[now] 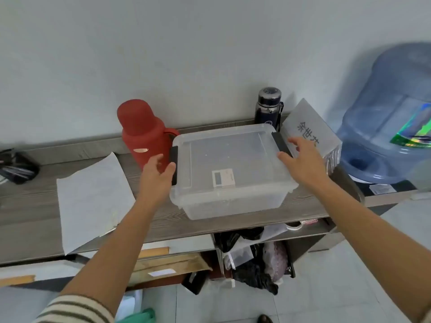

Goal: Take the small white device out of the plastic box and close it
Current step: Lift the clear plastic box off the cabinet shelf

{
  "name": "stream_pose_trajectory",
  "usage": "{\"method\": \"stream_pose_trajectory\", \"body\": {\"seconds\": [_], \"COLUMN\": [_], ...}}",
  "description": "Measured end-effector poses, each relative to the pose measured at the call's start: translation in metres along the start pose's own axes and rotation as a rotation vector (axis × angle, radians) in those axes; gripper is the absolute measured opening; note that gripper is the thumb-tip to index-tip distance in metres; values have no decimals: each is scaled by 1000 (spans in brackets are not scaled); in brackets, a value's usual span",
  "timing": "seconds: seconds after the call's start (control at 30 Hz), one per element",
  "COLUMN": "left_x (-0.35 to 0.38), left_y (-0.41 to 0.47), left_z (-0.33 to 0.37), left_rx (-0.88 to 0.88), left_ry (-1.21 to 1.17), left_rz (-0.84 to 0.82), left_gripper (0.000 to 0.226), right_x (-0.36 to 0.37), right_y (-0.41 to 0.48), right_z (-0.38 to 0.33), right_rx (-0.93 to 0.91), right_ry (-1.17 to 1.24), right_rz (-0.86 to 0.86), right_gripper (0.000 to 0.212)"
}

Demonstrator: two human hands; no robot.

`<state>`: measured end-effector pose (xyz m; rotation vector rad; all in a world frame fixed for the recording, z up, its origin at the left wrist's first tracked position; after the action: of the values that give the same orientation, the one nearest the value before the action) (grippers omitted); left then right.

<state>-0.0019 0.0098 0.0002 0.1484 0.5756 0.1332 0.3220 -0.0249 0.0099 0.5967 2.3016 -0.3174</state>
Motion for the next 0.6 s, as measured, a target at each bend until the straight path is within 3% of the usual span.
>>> {"method": "stream_pose_trajectory", "body": {"seconds": [0.2, 0.6], "left_x": [18, -19], "left_y": [6, -16], "left_z": [-5, 25], "left_rx": [-42, -92], "left_ry": [-98, -381], "left_rz": [-21, 83], "left_gripper": [44, 38], "right_x": [14, -10], "right_y": [11, -19], "right_z": [-3, -21], "right_rx": [176, 214], "right_ry": [188, 413], "right_rz": [-124, -135], "right_gripper": [52, 47]}}
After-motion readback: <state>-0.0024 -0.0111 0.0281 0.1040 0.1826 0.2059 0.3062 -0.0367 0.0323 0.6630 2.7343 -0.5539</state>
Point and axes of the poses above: each hand's wrist, its own y-axis towards the middle knuckle, its own x-axis out of the palm, z = x × y, the point moved 1 cm from there along y, towards the middle knuckle, and after that the axes turned 11 degrees about x, right-handed, at the moved point
